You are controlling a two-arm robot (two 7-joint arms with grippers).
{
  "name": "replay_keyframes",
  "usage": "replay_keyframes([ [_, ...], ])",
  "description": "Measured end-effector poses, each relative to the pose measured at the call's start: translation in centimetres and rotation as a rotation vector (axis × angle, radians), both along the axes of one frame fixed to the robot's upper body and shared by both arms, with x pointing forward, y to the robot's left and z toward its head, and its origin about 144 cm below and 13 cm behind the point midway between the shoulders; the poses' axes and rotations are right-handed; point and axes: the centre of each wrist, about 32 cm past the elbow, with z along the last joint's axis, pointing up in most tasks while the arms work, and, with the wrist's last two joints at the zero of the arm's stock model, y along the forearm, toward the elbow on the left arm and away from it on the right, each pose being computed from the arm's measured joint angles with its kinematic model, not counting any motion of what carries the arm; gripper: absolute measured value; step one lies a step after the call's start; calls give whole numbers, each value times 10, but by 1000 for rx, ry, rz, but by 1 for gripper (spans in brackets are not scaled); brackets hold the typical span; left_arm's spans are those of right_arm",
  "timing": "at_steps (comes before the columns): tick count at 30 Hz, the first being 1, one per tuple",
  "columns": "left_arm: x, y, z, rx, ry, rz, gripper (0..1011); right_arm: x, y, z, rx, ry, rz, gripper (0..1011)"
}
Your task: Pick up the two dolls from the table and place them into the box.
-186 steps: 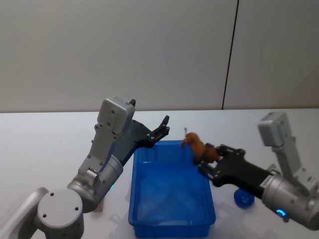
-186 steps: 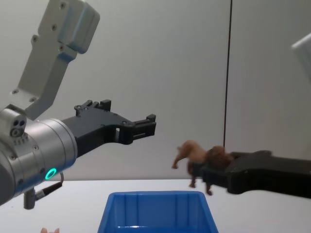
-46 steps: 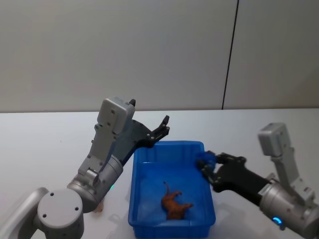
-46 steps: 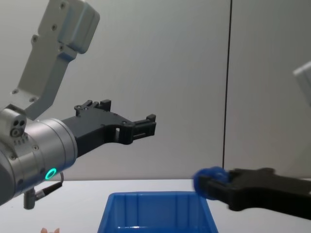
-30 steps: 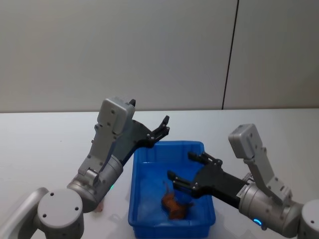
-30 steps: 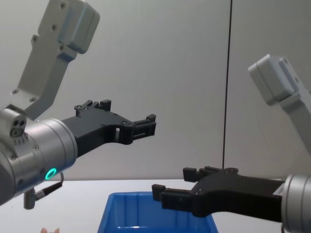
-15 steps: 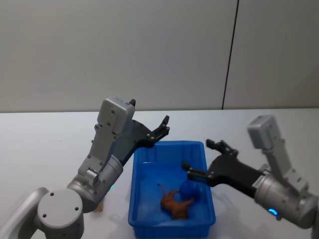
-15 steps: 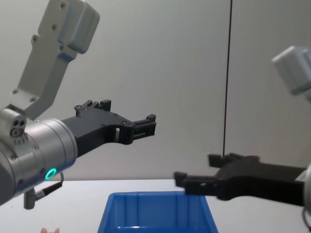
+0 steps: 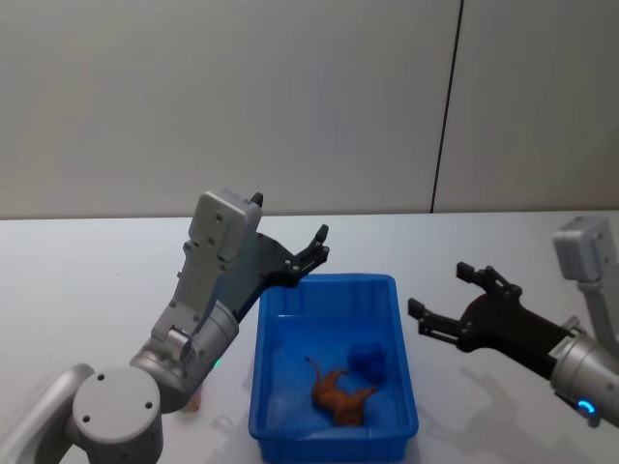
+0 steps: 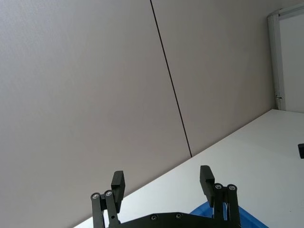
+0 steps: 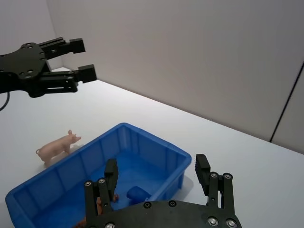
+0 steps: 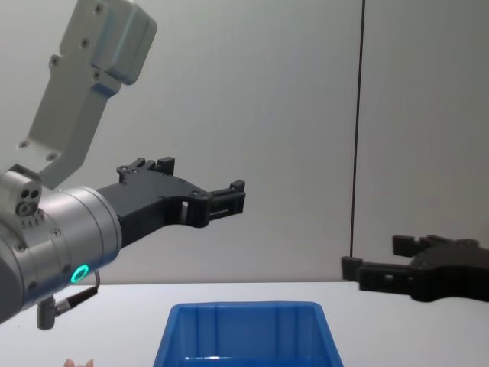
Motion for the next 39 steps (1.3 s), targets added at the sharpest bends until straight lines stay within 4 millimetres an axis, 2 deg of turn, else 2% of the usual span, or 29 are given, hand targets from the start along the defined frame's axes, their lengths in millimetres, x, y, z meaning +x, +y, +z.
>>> replay_keyframes([
  [10, -2, 2, -1, 6, 6, 7, 1001, -3, -15, 0, 9, 12, -32, 1000],
  [21, -23, 13, -8, 20, 51, 86, 1001, -5, -22, 0, 13, 18, -46, 1000],
  [32, -55, 32, -31, 2, 125, 189, 1001, -5, -24, 0, 15, 20, -53, 1000],
  [39, -74, 44, -53, -34, 185, 242, 1001, -5, -25, 1, 16, 20, -55, 1000],
])
